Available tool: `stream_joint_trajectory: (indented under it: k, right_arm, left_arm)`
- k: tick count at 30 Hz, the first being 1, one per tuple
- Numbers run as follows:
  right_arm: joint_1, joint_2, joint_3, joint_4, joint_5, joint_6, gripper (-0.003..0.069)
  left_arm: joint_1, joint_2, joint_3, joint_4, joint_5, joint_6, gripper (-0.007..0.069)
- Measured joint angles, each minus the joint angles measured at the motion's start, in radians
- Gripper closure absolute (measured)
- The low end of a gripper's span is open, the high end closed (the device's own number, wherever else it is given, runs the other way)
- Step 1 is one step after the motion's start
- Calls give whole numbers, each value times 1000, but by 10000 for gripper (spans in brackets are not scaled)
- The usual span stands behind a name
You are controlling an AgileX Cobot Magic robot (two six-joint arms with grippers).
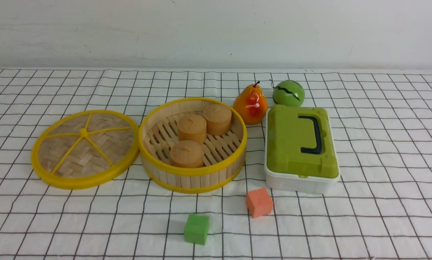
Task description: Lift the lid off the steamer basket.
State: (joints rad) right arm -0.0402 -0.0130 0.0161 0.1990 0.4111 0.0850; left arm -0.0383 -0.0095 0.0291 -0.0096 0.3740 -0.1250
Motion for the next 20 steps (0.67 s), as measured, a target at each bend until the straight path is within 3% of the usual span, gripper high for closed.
stream_joint_trajectory:
  k: [20]
  right_arm:
    - [0, 0, 0, 0, 0, 0, 419]
  left_arm:
    - [0, 0, 0, 0, 0, 0, 586]
